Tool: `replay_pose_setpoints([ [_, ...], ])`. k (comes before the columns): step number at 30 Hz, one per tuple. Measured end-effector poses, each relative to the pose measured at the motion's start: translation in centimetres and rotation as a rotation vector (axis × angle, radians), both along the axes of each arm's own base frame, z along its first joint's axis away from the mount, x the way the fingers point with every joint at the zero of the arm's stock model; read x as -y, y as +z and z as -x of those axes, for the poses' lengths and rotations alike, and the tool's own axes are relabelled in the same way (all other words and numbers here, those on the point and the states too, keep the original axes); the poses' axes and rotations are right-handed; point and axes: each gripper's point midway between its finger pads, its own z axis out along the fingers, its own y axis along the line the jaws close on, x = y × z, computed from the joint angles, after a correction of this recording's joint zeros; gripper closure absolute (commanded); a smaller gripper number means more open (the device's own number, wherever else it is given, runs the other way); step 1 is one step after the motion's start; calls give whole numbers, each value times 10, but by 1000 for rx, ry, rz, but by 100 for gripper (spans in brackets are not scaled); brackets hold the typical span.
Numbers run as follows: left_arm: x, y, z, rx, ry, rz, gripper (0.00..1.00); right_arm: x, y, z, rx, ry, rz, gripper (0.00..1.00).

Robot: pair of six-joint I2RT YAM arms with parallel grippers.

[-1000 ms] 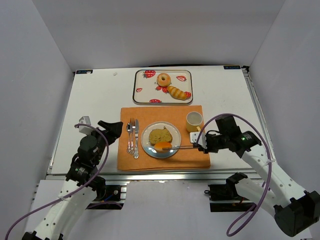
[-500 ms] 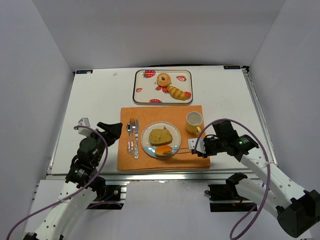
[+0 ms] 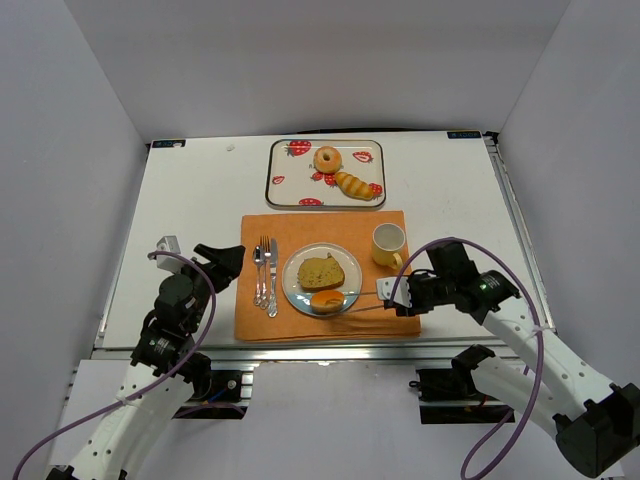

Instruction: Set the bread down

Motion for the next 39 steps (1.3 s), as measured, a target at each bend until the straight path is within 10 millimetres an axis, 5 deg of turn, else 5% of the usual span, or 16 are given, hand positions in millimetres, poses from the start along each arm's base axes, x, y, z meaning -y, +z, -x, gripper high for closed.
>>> replay_pose_setpoints([
  [25,2,-4,-4,-13,-1,-2,20,-13,32,5,24,46,-86,59],
  [32,2,-9,-5,-20,-1,-4,24,-25,62,-3,-27,-32,-164,79],
  [33,3,-8,-5,-20,-4,-4,26,-29,71,-8,-37,-56,-185,81],
  [37,5,-7,-5,-16,-13,4,71,-47,104,-38,-89,-177,-282,91],
  [38,6,-7,-5,-16,-19,6,94,-49,110,-47,-106,-218,-305,94],
  [39,8,-7,-6,-17,-27,3,100,-48,115,-59,-128,-271,-333,96],
])
